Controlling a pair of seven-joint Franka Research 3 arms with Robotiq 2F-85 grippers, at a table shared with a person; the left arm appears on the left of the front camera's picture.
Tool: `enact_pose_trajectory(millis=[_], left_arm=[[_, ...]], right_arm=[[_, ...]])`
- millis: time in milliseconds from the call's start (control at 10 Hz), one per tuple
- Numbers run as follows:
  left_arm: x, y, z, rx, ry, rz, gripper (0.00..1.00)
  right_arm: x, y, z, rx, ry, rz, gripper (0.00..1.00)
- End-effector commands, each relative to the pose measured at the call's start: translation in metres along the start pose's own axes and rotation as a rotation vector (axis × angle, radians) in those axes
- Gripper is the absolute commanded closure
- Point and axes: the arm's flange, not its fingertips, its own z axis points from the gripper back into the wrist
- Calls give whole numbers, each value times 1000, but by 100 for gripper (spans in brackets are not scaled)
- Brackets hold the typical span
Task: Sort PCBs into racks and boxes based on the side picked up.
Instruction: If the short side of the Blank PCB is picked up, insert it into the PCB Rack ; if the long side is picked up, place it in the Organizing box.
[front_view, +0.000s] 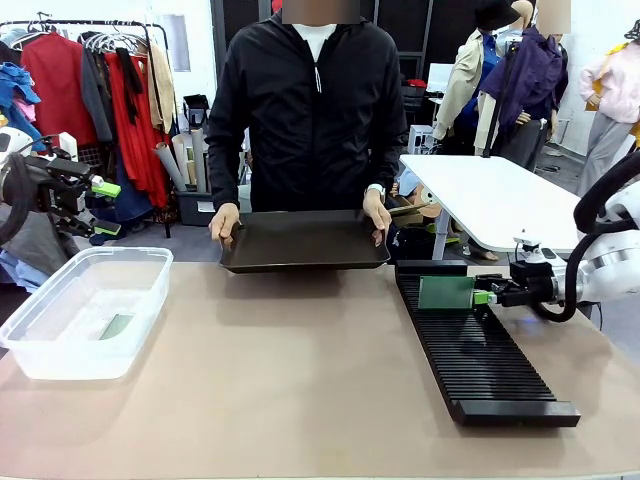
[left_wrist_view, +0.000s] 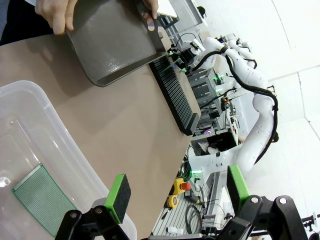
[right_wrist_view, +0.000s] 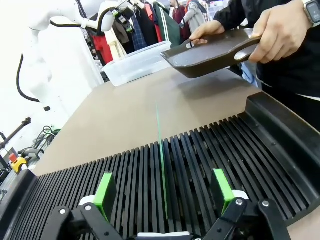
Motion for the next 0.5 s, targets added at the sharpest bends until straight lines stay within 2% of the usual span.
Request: enact_pose_trajectory(millis=[0, 400], left_arm=[[1, -2, 1, 1, -2, 1, 0], [1, -2, 1, 1, -2, 1, 0]], right_arm=[[17, 11, -1, -15, -12, -11, 0], [7, 1, 1, -3, 0, 7, 0]])
